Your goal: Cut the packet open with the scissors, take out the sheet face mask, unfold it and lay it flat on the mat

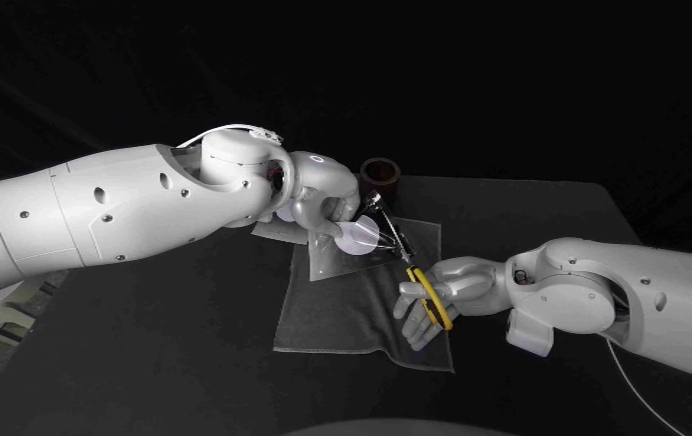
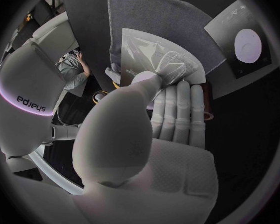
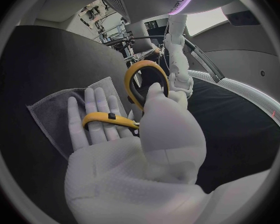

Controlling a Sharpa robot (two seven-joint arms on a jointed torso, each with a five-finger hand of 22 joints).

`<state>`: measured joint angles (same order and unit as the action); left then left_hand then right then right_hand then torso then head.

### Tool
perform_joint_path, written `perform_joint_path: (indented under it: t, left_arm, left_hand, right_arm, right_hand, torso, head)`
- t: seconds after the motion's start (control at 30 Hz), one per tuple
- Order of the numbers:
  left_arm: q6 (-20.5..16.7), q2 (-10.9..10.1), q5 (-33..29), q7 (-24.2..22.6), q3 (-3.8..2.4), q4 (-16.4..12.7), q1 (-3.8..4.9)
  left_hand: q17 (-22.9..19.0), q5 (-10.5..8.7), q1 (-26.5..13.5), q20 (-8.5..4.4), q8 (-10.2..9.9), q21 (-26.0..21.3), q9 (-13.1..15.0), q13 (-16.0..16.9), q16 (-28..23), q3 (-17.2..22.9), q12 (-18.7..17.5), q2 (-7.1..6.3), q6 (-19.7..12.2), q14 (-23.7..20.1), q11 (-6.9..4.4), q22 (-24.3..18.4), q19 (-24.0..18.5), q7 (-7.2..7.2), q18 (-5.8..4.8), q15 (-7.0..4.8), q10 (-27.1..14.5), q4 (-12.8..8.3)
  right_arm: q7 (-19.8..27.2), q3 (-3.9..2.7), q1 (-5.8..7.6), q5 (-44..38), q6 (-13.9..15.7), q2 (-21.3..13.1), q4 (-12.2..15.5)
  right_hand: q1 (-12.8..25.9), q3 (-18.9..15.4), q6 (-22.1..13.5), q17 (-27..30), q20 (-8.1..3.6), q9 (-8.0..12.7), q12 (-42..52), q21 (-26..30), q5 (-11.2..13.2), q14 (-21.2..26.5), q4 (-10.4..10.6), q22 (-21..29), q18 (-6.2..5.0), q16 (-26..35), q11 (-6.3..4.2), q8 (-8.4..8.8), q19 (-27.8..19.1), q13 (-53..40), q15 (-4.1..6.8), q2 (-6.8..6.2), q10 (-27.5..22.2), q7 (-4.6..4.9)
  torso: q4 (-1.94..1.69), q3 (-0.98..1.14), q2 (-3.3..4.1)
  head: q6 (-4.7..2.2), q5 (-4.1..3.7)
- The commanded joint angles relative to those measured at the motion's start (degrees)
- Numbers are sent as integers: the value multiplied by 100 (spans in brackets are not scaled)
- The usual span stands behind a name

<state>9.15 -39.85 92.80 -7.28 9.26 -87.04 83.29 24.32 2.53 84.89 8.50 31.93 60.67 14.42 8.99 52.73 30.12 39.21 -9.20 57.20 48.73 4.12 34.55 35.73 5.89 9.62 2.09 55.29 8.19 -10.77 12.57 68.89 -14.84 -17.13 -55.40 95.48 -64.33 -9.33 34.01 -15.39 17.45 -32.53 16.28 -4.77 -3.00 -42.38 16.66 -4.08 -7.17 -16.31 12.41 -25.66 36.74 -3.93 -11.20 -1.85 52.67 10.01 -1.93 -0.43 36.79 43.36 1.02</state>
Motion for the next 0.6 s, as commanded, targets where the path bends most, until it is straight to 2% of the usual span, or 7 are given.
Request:
perform_joint_path:
  t: [0.03,0.23,0.43,0.6]
  left_arm:
    - [66,15,-46,-73,-2,-28,1]
    - [56,15,-48,-68,-2,-31,1]
    - [52,14,-48,-66,-2,-35,1]
    - [45,13,-48,-65,-2,-36,1]
  left_hand:
    - [-8,20,-6,-8,17,11,98,4,-22,794,-10,68,15,-12,7,5,-10,-7,76,-23,6,-756]
    - [-9,20,-6,-9,14,12,105,4,-22,796,-13,70,12,-12,10,4,-9,-3,76,-21,5,-759]
    - [-9,20,-6,-9,14,12,105,4,-22,796,-13,70,12,-12,10,4,-9,-3,76,-21,5,-759]
    - [-9,20,-7,-10,11,13,111,4,-22,798,-16,73,10,-12,12,4,-8,-1,75,-19,5,-761]
  right_arm:
    - [121,-9,7,23,73,14,2]
    - [101,-9,7,25,92,14,-5]
    - [116,-9,7,25,127,13,-5]
    - [128,-9,7,24,173,13,-4]
  right_hand:
    - [-21,-68,74,11,-81,3,49,-31,26,-65,6,-10,-184,-73,-9,-41,169,-3,-4,91,163,589]
    - [-119,-264,219,34,-81,39,171,-106,26,-354,-1,-33,-272,-257,-94,-128,365,1,94,248,363,505]
    - [-158,-352,275,45,-82,58,206,-123,27,-447,-3,-34,-296,-301,-123,-153,394,4,123,304,430,476]
    - [-271,-539,418,40,-96,89,297,-189,26,-687,-9,-48,-333,-402,-190,-213,502,-8,196,434,613,402]
  torso:
    - [1,-2,1]
    - [-4,-3,0]
    - [-4,0,1]
    - [1,-2,1]
  head:
    - [3,3]
    - [18,4]
    - [4,5]
    - [14,10]
